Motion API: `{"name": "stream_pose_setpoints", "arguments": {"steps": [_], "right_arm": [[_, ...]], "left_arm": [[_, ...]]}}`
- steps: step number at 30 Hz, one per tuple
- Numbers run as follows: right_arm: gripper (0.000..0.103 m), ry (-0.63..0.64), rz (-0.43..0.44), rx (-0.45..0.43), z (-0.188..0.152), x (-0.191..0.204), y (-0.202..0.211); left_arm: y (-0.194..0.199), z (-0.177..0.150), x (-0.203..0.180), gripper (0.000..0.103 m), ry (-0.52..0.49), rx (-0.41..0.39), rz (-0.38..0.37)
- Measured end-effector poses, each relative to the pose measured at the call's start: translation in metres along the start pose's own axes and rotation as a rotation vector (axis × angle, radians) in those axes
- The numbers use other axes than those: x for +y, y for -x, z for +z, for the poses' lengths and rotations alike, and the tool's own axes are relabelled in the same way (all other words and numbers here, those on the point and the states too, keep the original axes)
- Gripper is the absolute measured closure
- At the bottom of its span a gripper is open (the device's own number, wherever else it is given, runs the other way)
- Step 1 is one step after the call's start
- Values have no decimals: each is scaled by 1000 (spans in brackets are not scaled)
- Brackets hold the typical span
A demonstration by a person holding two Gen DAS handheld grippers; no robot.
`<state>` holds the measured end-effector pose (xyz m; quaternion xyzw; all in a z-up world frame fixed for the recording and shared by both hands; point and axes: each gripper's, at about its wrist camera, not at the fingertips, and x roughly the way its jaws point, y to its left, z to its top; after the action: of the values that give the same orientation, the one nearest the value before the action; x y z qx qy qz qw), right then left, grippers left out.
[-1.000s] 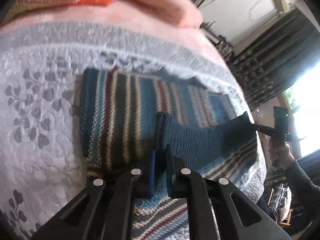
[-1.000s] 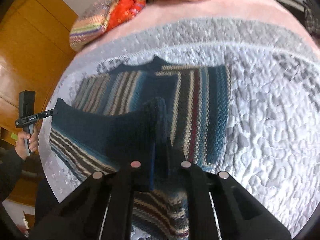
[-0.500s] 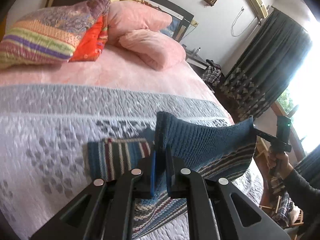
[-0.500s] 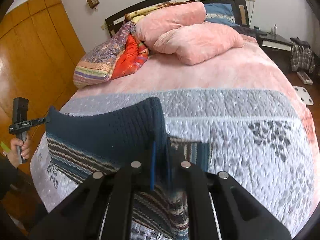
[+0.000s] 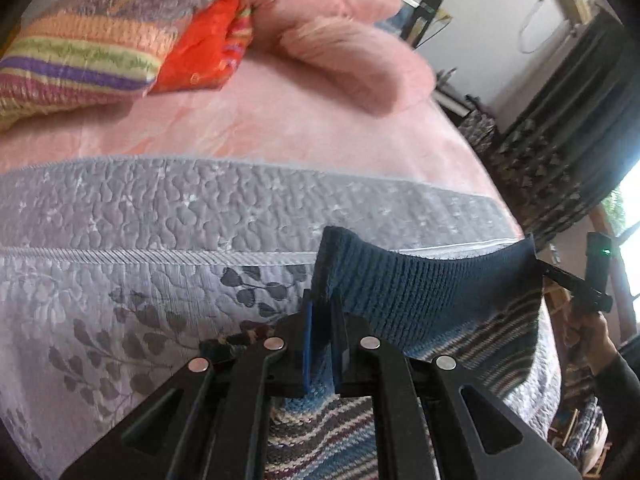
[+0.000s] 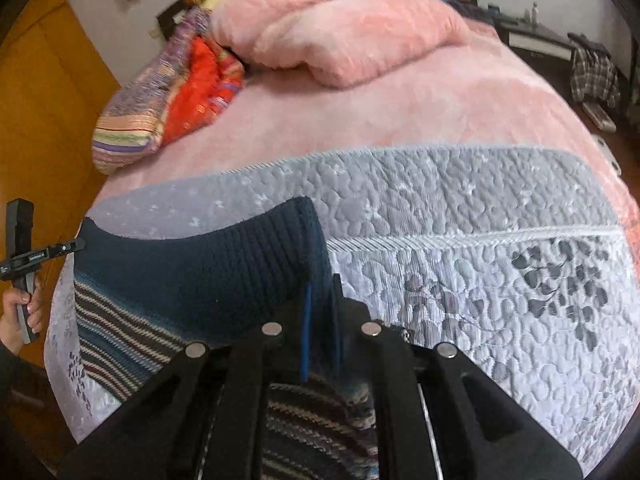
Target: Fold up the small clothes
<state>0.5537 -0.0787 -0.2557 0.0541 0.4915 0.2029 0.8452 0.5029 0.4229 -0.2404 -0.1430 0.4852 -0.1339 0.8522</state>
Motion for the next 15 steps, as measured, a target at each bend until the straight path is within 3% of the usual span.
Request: {"name": "stream_pose_setpoints", "arguments": {"steps": [15], "right_arm": [[96,-73,-67,174,-11,-32,-105]], "left_arm": [[-116,-6,49,95,137,192,72]]}}
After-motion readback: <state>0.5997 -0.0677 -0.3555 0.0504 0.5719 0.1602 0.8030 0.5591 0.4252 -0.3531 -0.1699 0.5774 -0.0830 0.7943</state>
